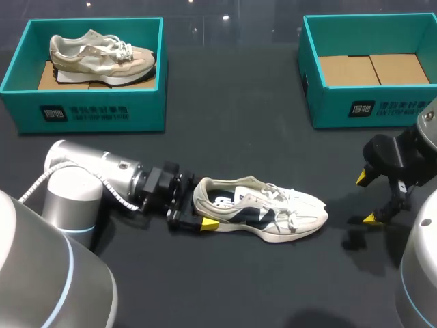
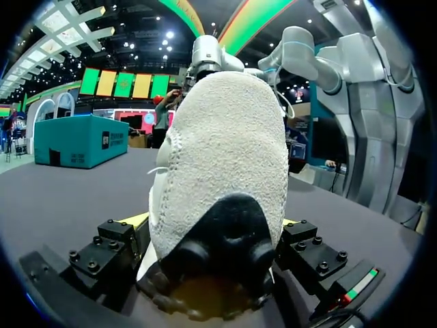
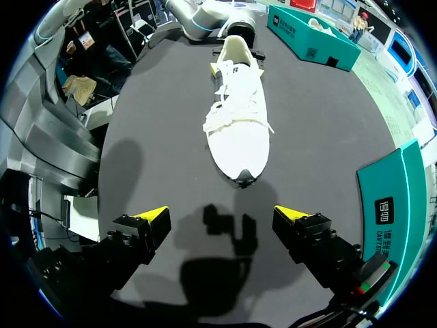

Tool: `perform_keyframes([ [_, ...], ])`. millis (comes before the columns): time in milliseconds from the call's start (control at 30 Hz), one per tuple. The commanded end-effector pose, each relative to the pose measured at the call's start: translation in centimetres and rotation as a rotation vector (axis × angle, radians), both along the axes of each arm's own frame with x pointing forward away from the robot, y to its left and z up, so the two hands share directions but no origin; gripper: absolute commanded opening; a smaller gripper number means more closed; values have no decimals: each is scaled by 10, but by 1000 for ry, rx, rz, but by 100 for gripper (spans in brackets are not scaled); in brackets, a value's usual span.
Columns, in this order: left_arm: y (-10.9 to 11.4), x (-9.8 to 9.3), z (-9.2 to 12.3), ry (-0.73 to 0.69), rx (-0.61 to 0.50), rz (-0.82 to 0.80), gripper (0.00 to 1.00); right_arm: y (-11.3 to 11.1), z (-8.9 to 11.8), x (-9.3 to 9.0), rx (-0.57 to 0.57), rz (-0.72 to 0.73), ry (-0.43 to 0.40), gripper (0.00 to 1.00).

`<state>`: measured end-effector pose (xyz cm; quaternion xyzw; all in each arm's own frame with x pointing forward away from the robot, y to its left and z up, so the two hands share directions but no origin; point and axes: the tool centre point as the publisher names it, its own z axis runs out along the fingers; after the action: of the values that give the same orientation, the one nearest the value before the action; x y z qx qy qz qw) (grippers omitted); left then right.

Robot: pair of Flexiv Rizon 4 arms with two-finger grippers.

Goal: Take the shoe out of the shoebox, open the shoe tongue, remove and reinsert the insole, then place the shoe into the shoebox

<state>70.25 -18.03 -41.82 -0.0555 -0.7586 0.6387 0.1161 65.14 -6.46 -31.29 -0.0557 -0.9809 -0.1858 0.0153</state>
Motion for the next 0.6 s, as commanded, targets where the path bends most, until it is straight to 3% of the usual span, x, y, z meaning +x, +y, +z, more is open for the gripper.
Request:
perform_keyframes([
  [33, -2, -6, 0, -3, -5, 5, 100, 0, 0, -2, -2, -1, -3, 100],
  [167, -5, -7, 0, -9, -5, 3, 100, 0, 0, -2, -2, -1, -3, 100],
  [200, -5, -7, 0, -12, -3, 6, 49, 0, 0, -2, -2, -1, -3, 100],
  [267, -5, -8, -1, -16, -1, 12, 0, 0, 0, -2, -2, -1, -3, 100],
  [600, 2, -15, 3, -34, 4, 70, 0, 0, 0, -2, -2, -1, -3, 100],
])
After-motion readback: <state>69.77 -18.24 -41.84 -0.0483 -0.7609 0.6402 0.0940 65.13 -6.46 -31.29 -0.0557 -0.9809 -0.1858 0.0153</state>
